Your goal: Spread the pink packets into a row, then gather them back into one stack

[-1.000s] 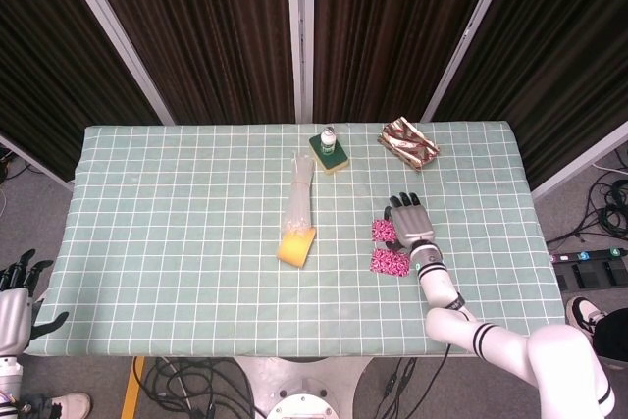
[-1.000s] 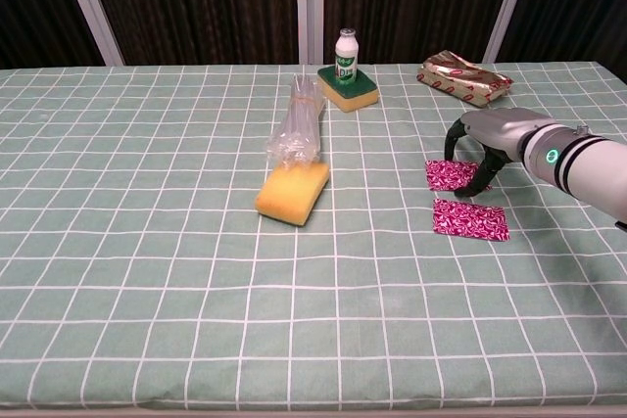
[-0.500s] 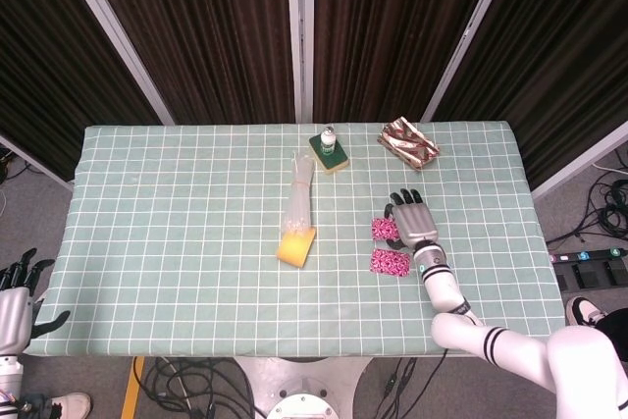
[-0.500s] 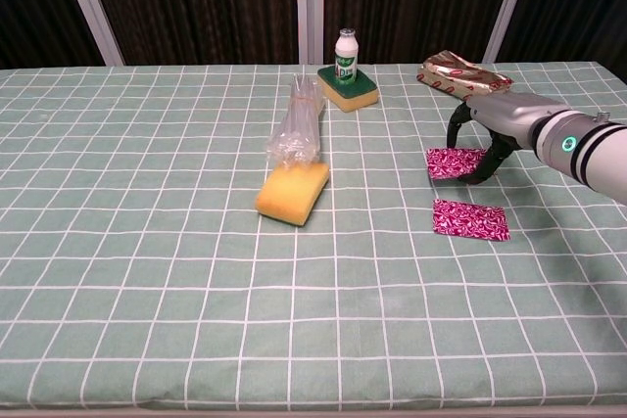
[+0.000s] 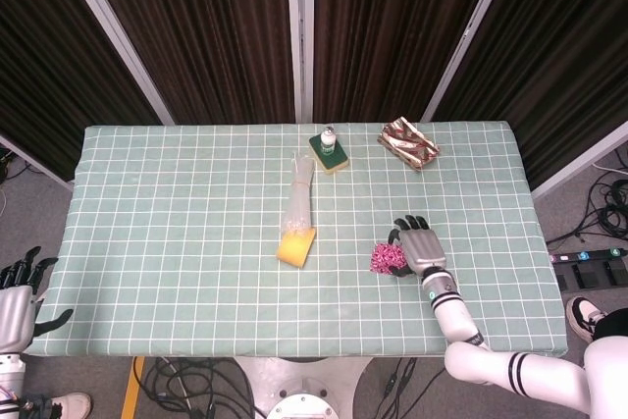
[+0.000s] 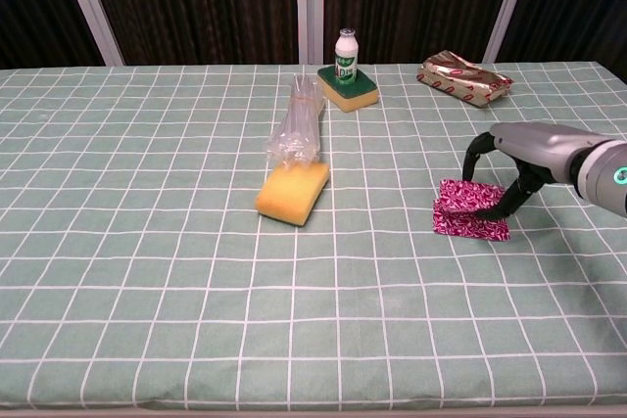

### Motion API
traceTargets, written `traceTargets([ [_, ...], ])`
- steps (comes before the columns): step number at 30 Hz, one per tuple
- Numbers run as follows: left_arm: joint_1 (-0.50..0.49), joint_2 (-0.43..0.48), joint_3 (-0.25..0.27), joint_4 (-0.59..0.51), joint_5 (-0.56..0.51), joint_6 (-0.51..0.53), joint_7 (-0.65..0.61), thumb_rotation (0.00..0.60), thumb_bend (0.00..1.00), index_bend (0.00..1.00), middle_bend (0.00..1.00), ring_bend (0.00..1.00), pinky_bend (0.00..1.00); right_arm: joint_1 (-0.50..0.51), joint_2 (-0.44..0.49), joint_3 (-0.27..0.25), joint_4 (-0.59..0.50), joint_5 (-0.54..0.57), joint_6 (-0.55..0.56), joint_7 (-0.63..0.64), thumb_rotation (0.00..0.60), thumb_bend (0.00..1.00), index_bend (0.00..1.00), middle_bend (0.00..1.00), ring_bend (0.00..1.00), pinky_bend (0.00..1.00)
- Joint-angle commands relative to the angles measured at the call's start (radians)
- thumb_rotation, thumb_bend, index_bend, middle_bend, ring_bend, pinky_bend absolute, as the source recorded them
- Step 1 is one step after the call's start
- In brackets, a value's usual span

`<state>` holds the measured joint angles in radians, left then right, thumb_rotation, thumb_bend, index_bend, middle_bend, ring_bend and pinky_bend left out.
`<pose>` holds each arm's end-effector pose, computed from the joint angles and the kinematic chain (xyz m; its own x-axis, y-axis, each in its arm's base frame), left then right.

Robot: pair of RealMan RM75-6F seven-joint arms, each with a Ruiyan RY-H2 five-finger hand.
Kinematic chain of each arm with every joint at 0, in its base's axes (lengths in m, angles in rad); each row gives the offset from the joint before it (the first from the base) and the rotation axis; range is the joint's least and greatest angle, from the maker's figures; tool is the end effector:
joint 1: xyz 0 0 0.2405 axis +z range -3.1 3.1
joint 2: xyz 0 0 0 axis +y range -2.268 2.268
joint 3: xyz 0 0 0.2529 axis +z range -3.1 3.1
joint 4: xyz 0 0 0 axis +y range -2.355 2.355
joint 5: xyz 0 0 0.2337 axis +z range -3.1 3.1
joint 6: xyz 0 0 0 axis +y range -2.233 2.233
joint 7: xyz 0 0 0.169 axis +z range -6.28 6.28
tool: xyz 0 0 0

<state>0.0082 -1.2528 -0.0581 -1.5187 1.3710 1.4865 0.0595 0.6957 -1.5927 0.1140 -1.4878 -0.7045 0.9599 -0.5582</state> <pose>-0.3594 0.1761 0.1100 0.3994 0.0397 0.9159 0.8935 0.2066 -0.3986 -0.2101 -0.3390 -0.0763 0.4170 -0.4790 0.7724 -0.8995 -0.0956 0.4264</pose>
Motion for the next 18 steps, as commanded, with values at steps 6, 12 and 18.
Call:
traceTargets([
  [6, 0.002, -0.004, 0.002, 0.008, 0.000, 0.000, -0.010, 0.600, 0.13, 0.27, 0.18, 0.15, 0.17, -0.005, -0.041, -0.007, 0.027, 0.005, -0.002, 0.011, 0.521, 0.16, 0.38, 0.11, 0.00, 0.00],
  [12, 0.003, -0.005, 0.002, 0.011, -0.001, 0.000, -0.015, 0.600, 0.13, 0.27, 0.18, 0.15, 0.17, -0.002, -0.053, -0.005, 0.040, 0.001, -0.002, 0.011, 0.514, 0.16, 0.36, 0.11, 0.00, 0.00],
  [18, 0.003, -0.006, 0.002, 0.016, 0.000, 0.000, -0.020, 0.600, 0.13, 0.27, 0.18, 0.15, 0.17, -0.001, -0.064, -0.004, 0.059, 0.010, -0.007, 0.011, 0.510, 0.16, 0.34, 0.10, 0.00, 0.00],
])
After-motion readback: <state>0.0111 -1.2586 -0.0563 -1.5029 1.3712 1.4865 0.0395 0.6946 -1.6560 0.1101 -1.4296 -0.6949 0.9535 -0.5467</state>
